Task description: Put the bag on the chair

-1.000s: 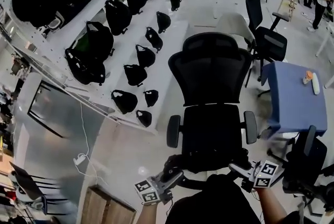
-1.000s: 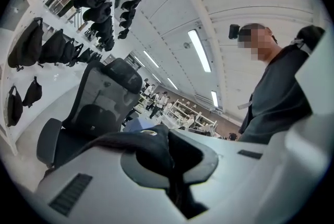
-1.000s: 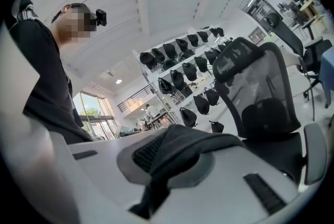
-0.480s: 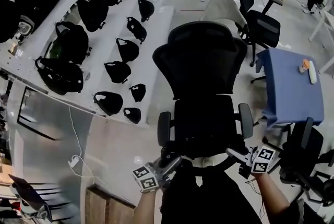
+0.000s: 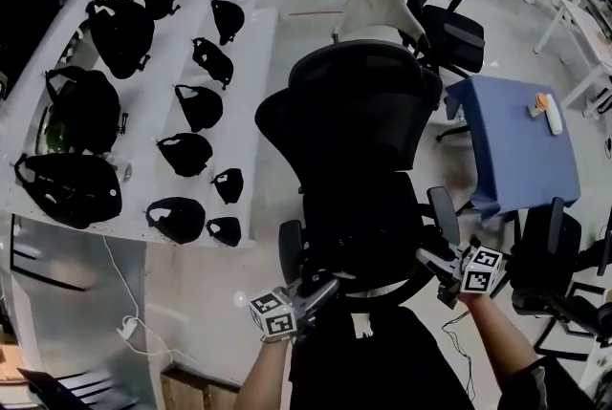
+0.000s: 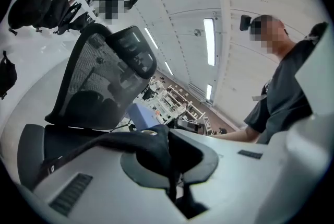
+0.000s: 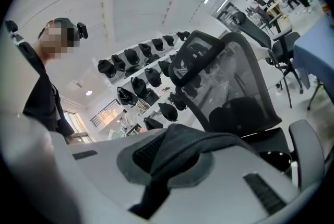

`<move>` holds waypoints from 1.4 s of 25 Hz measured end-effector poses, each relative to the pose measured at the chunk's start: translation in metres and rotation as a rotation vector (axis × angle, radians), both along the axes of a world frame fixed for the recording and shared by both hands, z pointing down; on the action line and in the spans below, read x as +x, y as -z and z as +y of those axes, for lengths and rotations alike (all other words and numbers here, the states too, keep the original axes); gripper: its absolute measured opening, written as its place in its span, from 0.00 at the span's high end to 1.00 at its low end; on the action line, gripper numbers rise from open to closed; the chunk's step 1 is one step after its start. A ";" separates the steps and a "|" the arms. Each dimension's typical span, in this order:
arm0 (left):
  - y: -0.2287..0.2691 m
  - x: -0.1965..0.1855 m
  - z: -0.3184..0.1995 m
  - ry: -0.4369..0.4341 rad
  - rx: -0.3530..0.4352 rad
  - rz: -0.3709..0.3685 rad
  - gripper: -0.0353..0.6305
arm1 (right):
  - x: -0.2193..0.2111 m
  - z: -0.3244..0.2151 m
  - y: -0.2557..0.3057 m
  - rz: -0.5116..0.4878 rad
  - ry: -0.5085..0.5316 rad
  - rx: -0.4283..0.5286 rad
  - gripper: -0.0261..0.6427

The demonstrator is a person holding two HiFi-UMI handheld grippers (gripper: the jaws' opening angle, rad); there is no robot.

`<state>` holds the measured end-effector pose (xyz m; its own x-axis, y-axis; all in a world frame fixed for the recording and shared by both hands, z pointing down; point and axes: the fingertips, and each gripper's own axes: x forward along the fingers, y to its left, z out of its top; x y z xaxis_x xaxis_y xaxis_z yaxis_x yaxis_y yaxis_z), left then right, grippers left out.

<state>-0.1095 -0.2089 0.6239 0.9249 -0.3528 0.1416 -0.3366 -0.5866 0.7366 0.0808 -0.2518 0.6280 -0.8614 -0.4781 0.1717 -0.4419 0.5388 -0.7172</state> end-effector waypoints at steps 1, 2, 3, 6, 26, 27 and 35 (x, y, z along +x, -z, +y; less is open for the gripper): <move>-0.003 -0.002 -0.010 0.001 -0.003 0.003 0.91 | -0.002 -0.009 -0.003 0.005 -0.015 -0.001 0.94; -0.006 -0.004 -0.019 0.002 -0.008 0.007 0.91 | -0.005 -0.017 -0.005 0.011 -0.030 -0.004 0.94; -0.009 -0.006 -0.027 -0.001 -0.014 0.010 0.91 | -0.007 -0.024 -0.008 0.016 -0.046 -0.009 0.94; -0.016 -0.008 -0.049 -0.026 -0.019 0.007 0.91 | -0.008 -0.049 -0.017 0.021 -0.094 -0.022 0.94; -0.040 0.007 -0.134 -0.072 -0.019 0.019 0.91 | 0.004 -0.149 -0.042 0.027 -0.182 -0.038 0.94; -0.042 0.007 -0.139 -0.072 -0.020 0.020 0.91 | 0.002 -0.154 -0.044 0.025 -0.188 -0.040 0.94; -0.063 0.012 -0.170 -0.090 -0.041 0.009 0.91 | 0.007 -0.183 -0.069 0.045 -0.209 -0.069 0.94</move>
<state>-0.0976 -0.3788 0.6867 0.9539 -0.2625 0.1454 -0.2769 -0.5836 0.7633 0.0883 -0.4346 0.6965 -0.7356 -0.6311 0.2460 -0.5713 0.3829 -0.7260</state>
